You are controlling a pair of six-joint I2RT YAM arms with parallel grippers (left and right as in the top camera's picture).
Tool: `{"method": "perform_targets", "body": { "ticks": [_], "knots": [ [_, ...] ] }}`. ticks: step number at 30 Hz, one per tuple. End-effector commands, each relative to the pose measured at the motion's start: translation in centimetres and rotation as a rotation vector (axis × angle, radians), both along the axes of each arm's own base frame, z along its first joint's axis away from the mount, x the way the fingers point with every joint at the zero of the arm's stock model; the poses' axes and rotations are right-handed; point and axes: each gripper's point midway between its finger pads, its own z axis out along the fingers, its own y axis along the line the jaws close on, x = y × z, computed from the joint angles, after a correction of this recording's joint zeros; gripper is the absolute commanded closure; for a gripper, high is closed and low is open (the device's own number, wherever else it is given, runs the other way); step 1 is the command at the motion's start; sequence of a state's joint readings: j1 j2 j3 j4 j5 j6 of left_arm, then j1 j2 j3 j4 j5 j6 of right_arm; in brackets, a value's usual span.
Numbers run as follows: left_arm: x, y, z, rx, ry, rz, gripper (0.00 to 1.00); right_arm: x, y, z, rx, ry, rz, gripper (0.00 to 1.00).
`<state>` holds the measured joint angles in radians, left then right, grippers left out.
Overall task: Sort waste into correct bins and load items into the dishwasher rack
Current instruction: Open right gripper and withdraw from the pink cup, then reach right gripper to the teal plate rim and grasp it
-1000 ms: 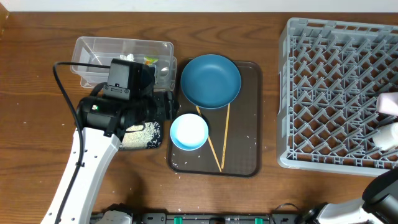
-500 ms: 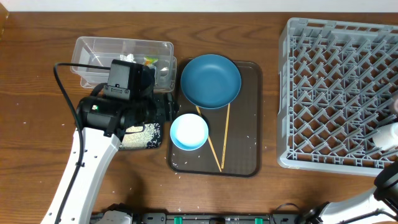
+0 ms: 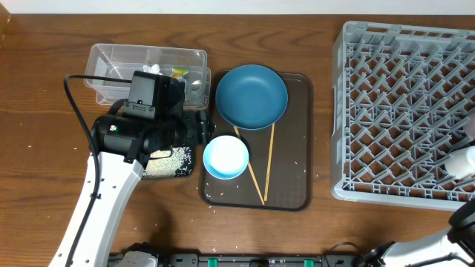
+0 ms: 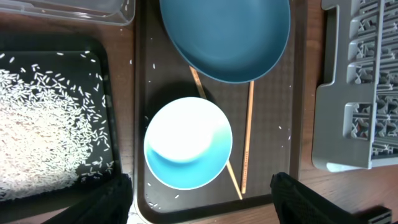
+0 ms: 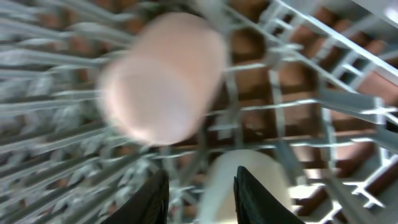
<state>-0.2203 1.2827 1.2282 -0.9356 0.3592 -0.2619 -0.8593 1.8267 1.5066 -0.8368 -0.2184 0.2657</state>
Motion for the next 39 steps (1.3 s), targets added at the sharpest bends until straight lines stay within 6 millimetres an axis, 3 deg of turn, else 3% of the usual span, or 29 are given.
{"method": "perform_targets", "body": {
  "ticks": [1,4,9,17,21,27,34,39],
  "knots": [
    [0.0,0.3,0.0,0.015,-0.005,0.004,0.25,2.5,3.0,6.9,-0.066,-0.178,0.167,0.66],
    [0.2,1.1,-0.3,0.055,-0.010,0.026,0.25,3.3,6.1,9.4,-0.089,-0.229,0.290,0.64],
    [-0.1,2.1,-0.9,0.110,0.009,0.050,0.25,5.2,14.2,12.1,-0.092,-0.278,0.545,0.58],
    [-1.5,2.4,-2.5,0.130,0.083,0.048,0.25,8.9,29.5,11.6,-0.046,-0.285,0.952,0.48],
    [-2.1,2.6,-3.0,0.139,0.119,0.046,0.24,10.3,35.8,9.1,-0.086,-0.220,1.088,0.47],
    [-2.4,2.6,-3.5,0.145,0.138,0.044,0.24,11.3,42.5,3.4,-0.102,-0.086,1.158,0.47],
    [-2.4,2.7,-3.5,0.147,0.138,0.046,0.24,11.9,46.9,-3.7,-0.077,0.046,1.124,0.49],
    [-2.4,2.8,-3.5,0.151,0.137,0.047,0.24,11.8,48.0,-7.9,-0.066,0.129,1.068,0.65]
  ]
}}
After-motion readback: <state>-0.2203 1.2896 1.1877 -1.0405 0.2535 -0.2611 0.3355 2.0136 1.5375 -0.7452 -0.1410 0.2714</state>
